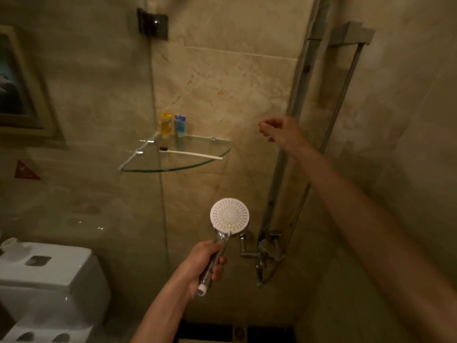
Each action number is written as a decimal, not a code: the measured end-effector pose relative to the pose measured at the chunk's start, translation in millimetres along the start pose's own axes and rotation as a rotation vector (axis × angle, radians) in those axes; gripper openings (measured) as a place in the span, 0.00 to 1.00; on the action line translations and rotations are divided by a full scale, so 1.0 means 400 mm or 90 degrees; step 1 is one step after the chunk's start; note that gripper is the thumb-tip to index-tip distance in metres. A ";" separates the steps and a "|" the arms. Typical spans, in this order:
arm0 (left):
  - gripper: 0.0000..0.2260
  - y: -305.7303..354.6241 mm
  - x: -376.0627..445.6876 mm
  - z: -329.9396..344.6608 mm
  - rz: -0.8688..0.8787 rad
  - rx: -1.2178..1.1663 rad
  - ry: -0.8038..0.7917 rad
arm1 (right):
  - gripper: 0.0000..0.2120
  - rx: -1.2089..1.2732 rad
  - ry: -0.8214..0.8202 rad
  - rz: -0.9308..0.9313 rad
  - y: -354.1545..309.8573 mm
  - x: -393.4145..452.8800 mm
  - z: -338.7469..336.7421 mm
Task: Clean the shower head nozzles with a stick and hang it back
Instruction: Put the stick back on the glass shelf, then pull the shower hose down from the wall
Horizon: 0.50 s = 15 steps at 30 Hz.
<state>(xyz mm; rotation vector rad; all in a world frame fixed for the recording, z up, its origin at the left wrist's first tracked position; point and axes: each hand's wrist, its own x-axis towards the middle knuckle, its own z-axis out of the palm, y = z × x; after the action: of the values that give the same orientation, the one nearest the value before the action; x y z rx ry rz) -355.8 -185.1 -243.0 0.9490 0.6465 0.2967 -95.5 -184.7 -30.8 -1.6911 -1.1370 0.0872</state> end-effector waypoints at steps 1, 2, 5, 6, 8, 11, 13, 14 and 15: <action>0.04 -0.003 0.010 0.018 0.000 0.003 -0.002 | 0.10 -0.006 0.018 0.015 0.022 0.004 -0.036; 0.04 -0.004 0.020 0.037 0.000 0.008 -0.006 | 0.11 -0.014 0.041 0.027 0.044 0.008 -0.074; 0.08 -0.003 0.056 0.107 0.008 0.032 -0.033 | 0.11 -0.046 0.139 0.052 0.108 0.028 -0.215; 0.08 0.001 0.067 0.129 0.013 0.038 -0.040 | 0.10 -0.064 0.173 0.057 0.123 0.035 -0.262; 0.09 0.011 0.088 0.172 0.026 0.047 -0.052 | 0.11 -0.090 0.230 0.054 0.141 0.057 -0.343; 0.11 0.035 0.114 0.228 0.053 0.064 -0.046 | 0.13 -0.092 0.278 0.041 0.139 0.113 -0.429; 0.11 0.053 0.126 0.257 0.066 0.072 -0.039 | 0.16 -0.083 0.257 0.030 0.125 0.157 -0.461; 0.11 0.062 0.132 0.269 0.067 0.069 -0.031 | 0.18 -0.071 0.240 0.033 0.116 0.179 -0.471; 0.10 0.072 0.138 0.280 0.065 0.063 -0.019 | 0.19 -0.062 0.224 0.040 0.107 0.200 -0.479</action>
<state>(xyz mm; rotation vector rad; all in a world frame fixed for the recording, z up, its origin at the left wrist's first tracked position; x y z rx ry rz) -241.3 -214.7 -193.7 1.0822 0.5901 0.3423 80.5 -263.1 58.0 -1.7444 -0.8362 -0.2220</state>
